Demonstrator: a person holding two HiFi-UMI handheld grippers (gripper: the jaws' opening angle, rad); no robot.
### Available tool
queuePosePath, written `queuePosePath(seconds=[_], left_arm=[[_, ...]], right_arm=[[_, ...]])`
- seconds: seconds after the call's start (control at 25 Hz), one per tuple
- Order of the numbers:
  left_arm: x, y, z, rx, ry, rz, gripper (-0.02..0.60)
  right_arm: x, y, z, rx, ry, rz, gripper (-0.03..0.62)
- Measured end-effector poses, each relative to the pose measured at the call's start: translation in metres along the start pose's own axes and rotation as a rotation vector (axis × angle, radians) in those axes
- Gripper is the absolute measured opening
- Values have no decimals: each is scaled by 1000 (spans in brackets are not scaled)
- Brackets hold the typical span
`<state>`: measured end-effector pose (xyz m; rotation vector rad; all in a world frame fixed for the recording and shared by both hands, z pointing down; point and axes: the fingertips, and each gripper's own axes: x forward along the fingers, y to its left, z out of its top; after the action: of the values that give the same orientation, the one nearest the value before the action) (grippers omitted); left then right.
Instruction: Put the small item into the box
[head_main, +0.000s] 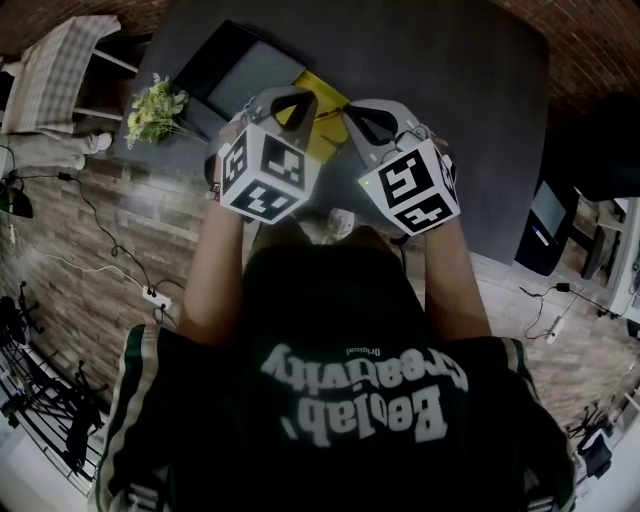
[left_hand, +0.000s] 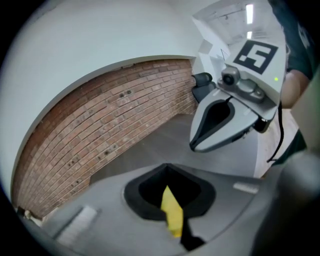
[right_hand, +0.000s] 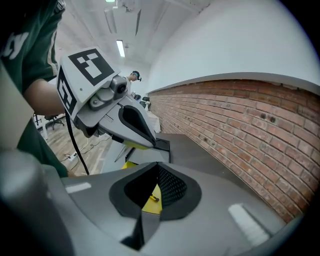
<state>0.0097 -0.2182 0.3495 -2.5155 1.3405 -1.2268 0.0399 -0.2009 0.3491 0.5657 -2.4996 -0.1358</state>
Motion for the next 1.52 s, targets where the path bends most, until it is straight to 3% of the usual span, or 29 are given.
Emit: queuePosePath(seconds=[0.4, 0.6, 1.52], left_arm=[[-25, 12, 6, 33, -40, 24, 2], [-36, 18, 8, 47, -98, 20, 2], [-95, 44, -23, 107, -240, -77, 2]], right_arm=[[10, 9, 14, 32, -33, 9, 6], [16, 15, 24, 35, -34, -11, 6], [26, 63, 77, 32, 49, -200, 6]])
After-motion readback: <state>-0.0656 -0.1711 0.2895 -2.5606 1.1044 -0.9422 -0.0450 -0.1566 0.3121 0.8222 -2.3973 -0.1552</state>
